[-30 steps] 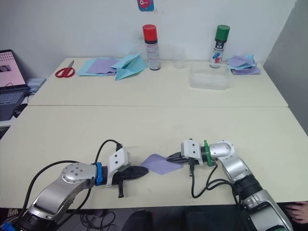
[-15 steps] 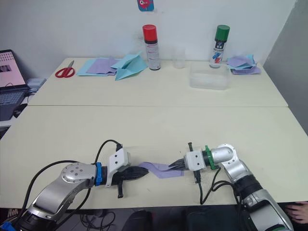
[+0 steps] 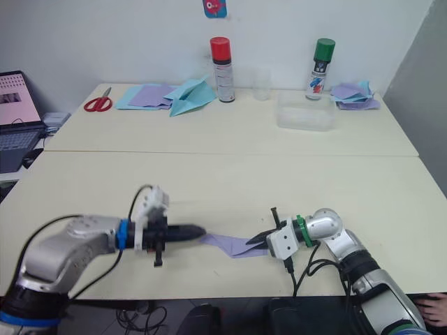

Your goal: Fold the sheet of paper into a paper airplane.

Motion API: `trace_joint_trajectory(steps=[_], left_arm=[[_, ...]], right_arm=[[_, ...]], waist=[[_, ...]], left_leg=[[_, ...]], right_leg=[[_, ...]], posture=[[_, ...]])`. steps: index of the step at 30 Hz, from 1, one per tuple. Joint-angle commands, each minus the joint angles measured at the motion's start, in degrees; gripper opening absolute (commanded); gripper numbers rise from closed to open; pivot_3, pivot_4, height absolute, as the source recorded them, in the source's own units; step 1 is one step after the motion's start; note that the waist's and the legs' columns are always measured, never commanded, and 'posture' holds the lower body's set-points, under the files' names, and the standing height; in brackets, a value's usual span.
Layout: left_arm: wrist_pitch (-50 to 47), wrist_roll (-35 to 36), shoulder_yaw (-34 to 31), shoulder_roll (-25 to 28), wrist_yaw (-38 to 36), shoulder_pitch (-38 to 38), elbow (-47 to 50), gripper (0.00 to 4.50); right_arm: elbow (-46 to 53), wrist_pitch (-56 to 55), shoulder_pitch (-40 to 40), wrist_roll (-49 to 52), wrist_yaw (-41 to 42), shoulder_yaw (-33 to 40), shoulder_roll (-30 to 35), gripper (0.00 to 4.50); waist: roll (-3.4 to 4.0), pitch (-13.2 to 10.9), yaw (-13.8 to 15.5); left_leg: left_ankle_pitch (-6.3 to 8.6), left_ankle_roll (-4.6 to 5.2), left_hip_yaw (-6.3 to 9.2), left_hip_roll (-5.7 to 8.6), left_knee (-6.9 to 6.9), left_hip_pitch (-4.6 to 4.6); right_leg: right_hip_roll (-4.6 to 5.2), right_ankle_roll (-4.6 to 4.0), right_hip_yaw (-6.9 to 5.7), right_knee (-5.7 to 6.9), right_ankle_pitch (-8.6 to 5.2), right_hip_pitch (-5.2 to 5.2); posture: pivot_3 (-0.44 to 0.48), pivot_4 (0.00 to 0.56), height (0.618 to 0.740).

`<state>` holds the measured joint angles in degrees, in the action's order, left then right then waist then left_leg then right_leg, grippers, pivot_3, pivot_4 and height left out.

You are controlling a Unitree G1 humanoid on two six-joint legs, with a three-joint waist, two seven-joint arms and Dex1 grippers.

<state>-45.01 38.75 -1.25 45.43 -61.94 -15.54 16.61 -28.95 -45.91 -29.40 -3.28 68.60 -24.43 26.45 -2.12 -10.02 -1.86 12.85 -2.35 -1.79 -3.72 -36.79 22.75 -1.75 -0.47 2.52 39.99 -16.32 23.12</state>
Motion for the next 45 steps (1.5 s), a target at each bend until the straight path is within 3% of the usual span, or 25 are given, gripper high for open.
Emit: trace_joint_trajectory(steps=[1,9,18,25,29,33,37,39,41,45], left_arm=[[-1.1,0.4,2.0,-2.7,2.8,-1.8,2.5,0.0],[13.7,-18.7,15.7,-6.9,7.5,-0.6,-7.0,0.0],[20.4,-24.3,19.4,-5.9,4.0,2.8,-9.1,0.0],[29.4,-30.6,21.0,-6.2,4.9,3.9,-12.9,0.0],[31.9,-33.0,22.2,-6.9,5.9,5.0,-14.2,0.0],[33.2,-34.5,22.8,-7.4,6.5,5.3,-15.0,0.0],[33.5,-35.2,23.0,-8.5,7.3,5.2,-14.9,0.0],[33.8,-35.6,22.8,-8.7,7.6,5.3,-15.1,0.0],[34.2,-36.2,22.7,-9.0,8.1,5.4,-15.3,0.0],[34.8,-37.1,22.6,-9.5,8.6,5.0,-16.1,0.0]], right_arm=[[-1.4,0.0,-0.1,-1.1,-0.6,-0.8,0.4,0.02],[-1.3,0.1,-0.1,-0.7,-0.9,-1.2,0.5,0.02],[0.0,1.6,0.3,0.4,0.1,-1.3,0.9,0.02],[7.0,8.3,1.4,5.1,6.6,-1.8,5.1,2.37],[14.9,14.3,3.1,10.0,12.9,-1.4,11.3,3.78],[20.3,19.9,4.2,12.9,16.2,-0.7,15.4,3.78],[30.6,42.3,3.0,24.7,10.2,5.2,14.6,3.62],[34.9,53.5,2.5,29.0,5.4,7.1,13.2,3.21],[37.0,62.3,2.2,28.4,-2.5,7.5,9.7,2.43],[35.9,69.7,4.2,22.4,-12.8,4.6,3.5,1.0]], waist=[[0.0,0.0,-0.1],[0.0,0.0,-0.1],[0.0,0.0,0.0],[0.08,0.1,0.2],[0.12,0.2,0.2],[0.27,0.3,0.3],[0.33,0.2,0.3],[0.33,0.2,0.3],[0.28,0.3,0.3],[0.22,0.4,0.4]], left_leg=[[0.0,0.0,-0.04,0.02,-0.02,0.0],[0.0,0.0,-0.02,0.0,-0.06,-0.01],[0.0,0.0,-0.07,0.0,-0.06,-0.02],[0.0,0.0,-0.09,0.03,-0.05,-0.01],[0.0,0.0,-0.1,0.02,-0.05,-0.01],[0.0,0.0,-0.09,0.03,-0.04,-0.05],[0.0,0.0,-0.09,0.01,-0.02,-0.53],[0.0,0.0,-0.08,0.01,0.06,-0.87],[0.0,0.0,-0.08,0.04,0.05,-0.9],[0.0,0.0,-0.09,0.08,0.06,-0.86]], right_leg=[[0.0,0.01,0.07,0.0,0.01,-0.01],[-0.01,0.03,0.1,0.03,0.04,-0.01],[0.01,0.02,0.16,0.01,0.04,-0.01],[0.06,0.01,0.16,-0.03,0.02,-0.03],[0.16,0.02,0.15,-0.04,0.02,-0.06],[0.34,0.04,0.12,-0.04,0.0,-0.12],[0.45,-0.02,0.13,-0.05,-0.03,-0.58],[0.58,-0.35,0.14,-0.07,-0.24,-0.89],[0.66,-0.36,0.12,-0.07,-0.24,-0.92],[0.71,-0.34,0.08,-0.15,-0.25,-0.89]], posture=[[0.0,0.15,0.74],[0.0,0.15,0.74],[0.0,0.15,0.74],[0.0,0.15,0.74],[0.0,0.15,0.74],[0.0,0.15,0.74],[0.0,0.15,0.74],[0.0,0.15,0.74],[0.0,0.15,0.74],[0.0,0.15,0.74]])
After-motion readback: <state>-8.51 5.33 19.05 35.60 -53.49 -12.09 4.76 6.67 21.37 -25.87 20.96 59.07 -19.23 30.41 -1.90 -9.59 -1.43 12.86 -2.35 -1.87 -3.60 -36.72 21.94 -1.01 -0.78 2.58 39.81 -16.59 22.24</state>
